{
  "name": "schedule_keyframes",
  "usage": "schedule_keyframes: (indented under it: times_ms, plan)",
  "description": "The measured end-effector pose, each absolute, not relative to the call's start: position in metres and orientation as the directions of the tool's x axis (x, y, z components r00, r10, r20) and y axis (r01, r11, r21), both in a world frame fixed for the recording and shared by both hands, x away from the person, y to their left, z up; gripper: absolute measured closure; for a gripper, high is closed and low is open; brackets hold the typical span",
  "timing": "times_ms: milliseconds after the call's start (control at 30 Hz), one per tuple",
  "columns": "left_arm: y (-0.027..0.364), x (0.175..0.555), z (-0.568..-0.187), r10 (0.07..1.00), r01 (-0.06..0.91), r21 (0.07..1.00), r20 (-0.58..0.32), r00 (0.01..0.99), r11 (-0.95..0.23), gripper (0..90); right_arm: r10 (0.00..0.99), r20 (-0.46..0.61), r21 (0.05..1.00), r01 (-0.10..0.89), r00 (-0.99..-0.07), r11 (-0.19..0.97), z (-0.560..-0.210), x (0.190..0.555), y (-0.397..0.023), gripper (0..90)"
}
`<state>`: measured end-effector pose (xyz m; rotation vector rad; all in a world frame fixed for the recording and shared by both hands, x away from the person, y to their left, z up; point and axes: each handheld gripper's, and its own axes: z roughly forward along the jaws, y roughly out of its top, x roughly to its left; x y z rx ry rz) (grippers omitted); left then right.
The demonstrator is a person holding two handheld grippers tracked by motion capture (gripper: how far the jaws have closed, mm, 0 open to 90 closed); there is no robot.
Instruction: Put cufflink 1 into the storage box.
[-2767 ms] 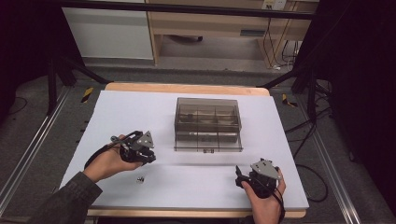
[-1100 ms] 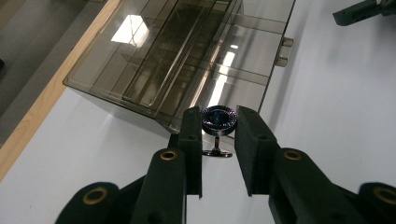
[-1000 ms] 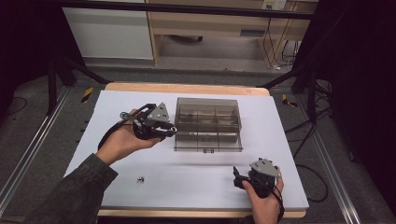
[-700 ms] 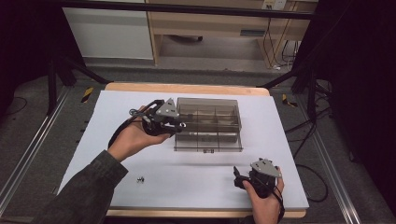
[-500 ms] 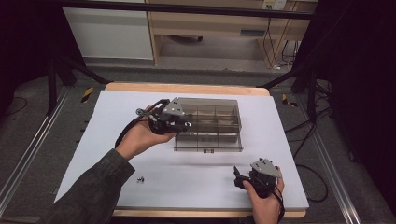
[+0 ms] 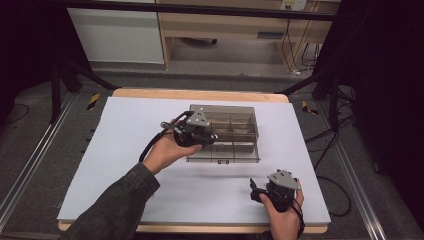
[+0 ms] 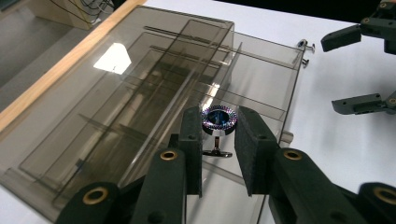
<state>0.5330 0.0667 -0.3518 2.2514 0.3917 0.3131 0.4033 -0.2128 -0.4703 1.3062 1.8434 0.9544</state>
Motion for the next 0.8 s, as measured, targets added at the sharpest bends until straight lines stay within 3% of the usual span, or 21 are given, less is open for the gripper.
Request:
schedule_keyframes:
  times_ms: [800]
  plan:
    - [0.040,0.538,-0.382,0.351,0.207,0.687,0.074,0.934,-0.696,72.6,0.954,-0.106,0.854,0.466,-0.281,0.232,-0.471,0.404,-0.212,5.5]
